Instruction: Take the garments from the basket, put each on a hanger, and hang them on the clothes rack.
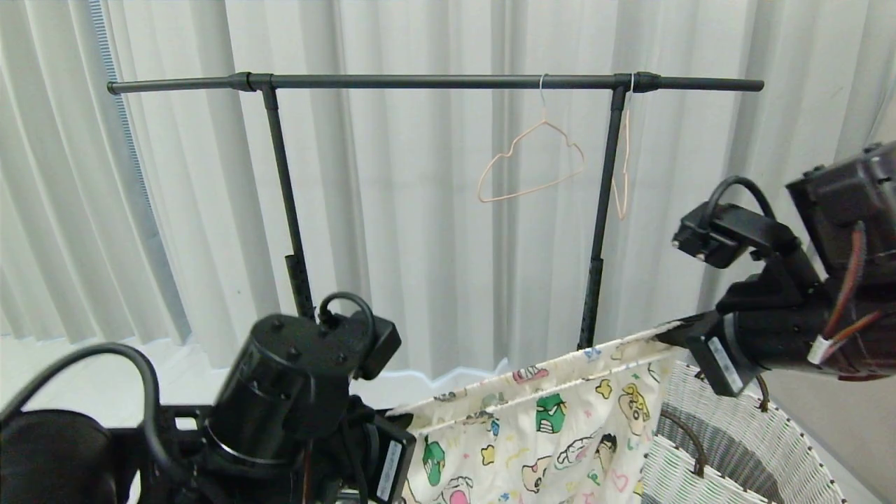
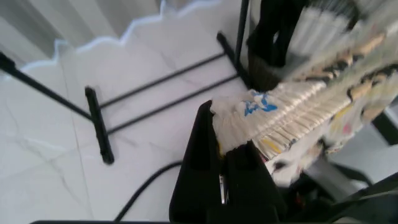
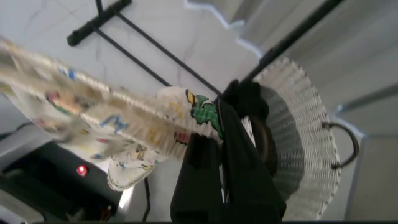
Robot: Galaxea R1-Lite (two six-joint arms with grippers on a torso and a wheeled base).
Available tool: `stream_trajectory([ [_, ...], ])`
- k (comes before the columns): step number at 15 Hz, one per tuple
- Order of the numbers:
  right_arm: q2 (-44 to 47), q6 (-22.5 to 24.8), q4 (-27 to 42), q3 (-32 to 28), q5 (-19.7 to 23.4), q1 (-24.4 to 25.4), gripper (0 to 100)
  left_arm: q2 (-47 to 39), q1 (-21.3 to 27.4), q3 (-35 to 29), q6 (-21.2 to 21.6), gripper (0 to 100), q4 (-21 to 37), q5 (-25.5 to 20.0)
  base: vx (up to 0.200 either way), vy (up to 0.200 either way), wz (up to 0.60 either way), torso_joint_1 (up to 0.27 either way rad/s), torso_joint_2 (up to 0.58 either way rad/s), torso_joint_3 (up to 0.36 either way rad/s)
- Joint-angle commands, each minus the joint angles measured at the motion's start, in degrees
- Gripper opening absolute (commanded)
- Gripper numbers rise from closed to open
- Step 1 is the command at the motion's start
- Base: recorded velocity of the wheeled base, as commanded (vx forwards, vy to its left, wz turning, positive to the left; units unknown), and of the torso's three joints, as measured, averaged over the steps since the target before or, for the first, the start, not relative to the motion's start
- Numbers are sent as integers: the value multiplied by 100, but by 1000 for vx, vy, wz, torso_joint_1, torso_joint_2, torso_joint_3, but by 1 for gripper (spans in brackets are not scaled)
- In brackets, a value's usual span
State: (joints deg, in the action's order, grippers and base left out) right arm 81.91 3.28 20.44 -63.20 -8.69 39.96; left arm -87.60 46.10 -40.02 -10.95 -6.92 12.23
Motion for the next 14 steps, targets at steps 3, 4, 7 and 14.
stream_trajectory([
  [3, -843, 15, -14, -26, 8, -410, 0, 164, -304, -3222, 181, 0, 2371, -405, 0, 0, 0, 0, 0, 0],
  [4, -790, 15, -5, -369, 8, -516, 0, 59, -304, -3864, 172, 0, 2828, -405, 0, 0, 0, 0, 0, 0],
  [7, -456, 32, 12, -1265, 17, -683, 0, -46, -304, -4532, 260, 0, 3136, -405, 0, 0, 0, 0, 0, 0],
  [14, -870, 41, 1629, -1968, 447, -700, 0, -73, -313, -4523, 1016, 0, 2828, -344, 0, 0, 0, 0, 0, 0],
])
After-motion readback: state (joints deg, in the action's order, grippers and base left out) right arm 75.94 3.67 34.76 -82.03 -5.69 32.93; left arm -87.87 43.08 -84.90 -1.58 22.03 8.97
